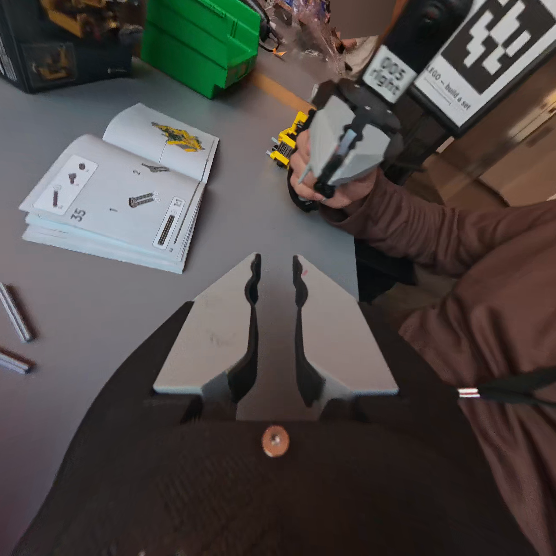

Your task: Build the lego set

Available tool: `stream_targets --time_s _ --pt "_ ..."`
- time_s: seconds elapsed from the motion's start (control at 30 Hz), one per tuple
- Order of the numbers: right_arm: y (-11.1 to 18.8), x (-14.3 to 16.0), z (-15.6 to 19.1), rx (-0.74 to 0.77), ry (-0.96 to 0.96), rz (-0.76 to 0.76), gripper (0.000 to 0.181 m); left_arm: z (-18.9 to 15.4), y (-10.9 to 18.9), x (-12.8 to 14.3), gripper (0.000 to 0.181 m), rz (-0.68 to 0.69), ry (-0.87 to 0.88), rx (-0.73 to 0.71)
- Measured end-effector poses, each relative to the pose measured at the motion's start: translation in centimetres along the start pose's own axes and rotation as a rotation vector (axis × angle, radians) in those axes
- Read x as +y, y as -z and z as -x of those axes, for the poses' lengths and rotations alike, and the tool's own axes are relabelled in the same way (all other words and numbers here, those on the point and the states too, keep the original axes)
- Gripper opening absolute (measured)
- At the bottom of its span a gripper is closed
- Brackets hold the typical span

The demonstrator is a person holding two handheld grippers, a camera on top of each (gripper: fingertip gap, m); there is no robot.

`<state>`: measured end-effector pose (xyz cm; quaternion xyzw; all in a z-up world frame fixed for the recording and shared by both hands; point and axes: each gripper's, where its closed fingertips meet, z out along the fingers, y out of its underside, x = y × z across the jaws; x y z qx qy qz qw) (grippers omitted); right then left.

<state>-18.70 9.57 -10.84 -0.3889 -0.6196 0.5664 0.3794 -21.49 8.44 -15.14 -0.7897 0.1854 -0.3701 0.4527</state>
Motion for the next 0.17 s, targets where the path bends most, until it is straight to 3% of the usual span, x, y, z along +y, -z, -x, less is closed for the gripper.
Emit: stream_targets --time_s 0.07,0.17 --pt "-0.2 0.4 -0.3 -0.051 -0.183 0.003 0.000 -0.9 -0.2 -0.7 0.021 -0.022 -0.135 -0.051" --pt "-0.9 0.7 -0.4 -0.114 -0.449 0.000 0.000 -1.3 -0.6 -1.9 0.025 -0.065 -0.397 -0.255"
